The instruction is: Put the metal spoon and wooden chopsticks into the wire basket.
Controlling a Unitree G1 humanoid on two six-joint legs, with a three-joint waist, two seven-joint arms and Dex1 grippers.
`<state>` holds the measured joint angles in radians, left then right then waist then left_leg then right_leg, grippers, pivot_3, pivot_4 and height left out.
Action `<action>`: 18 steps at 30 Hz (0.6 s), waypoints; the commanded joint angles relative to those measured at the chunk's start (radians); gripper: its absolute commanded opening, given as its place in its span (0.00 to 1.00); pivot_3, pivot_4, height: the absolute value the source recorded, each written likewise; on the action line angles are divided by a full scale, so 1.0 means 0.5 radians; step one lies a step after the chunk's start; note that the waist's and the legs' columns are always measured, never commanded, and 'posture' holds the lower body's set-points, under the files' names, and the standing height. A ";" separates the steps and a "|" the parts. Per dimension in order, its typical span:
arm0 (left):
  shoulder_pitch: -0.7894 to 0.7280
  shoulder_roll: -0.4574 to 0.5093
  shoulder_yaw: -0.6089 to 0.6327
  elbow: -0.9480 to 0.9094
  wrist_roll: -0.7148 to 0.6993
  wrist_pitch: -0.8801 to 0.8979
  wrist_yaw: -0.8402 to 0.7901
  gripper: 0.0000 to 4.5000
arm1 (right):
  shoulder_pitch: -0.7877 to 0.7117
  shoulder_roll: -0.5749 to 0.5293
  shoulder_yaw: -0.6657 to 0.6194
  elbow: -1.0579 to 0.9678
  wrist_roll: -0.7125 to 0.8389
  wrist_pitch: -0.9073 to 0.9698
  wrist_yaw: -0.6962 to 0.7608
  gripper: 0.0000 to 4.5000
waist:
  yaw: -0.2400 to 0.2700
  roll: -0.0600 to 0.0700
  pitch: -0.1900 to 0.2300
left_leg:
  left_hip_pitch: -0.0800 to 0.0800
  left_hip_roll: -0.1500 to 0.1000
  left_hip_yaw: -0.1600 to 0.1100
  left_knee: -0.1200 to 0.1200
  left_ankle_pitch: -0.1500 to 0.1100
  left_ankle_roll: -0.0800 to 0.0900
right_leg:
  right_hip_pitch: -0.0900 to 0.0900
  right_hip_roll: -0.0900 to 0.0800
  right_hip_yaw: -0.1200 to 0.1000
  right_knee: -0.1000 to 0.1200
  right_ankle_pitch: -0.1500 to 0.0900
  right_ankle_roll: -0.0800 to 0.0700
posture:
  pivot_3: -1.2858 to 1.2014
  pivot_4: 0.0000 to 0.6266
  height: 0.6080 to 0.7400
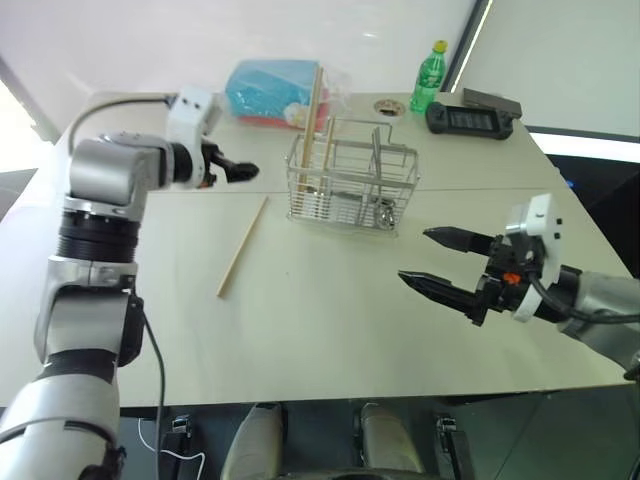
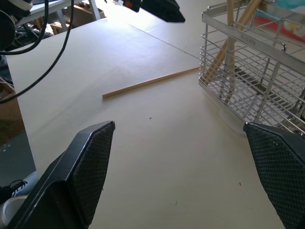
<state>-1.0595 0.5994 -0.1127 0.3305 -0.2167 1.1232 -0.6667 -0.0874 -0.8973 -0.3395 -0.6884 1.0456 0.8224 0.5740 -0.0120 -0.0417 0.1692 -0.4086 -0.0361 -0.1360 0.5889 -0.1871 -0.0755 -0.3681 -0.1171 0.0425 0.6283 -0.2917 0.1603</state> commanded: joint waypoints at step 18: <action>-0.357 -0.428 -0.157 1.341 0.319 -0.439 0.029 1.00 | 0.048 -0.003 -0.072 -0.104 0.071 -0.025 0.007 1.00 | 0.002 0.000 0.000 | -0.002 0.000 0.001 0.000 -0.001 0.001 | -0.001 -0.001 0.000 -0.003 0.000 0.000 | 0.52 0.24 0.94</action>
<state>-1.2042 0.3857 -0.1852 0.9639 -0.0746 0.9291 -0.6394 -0.0566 -0.8902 -0.3408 -0.7134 1.0647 0.8223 0.5832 -0.0110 -0.0419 0.1692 -0.4095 -0.0363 -0.1356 0.5887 -0.1876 -0.0748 -0.3686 -0.1174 0.0424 0.6270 -0.2917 0.1606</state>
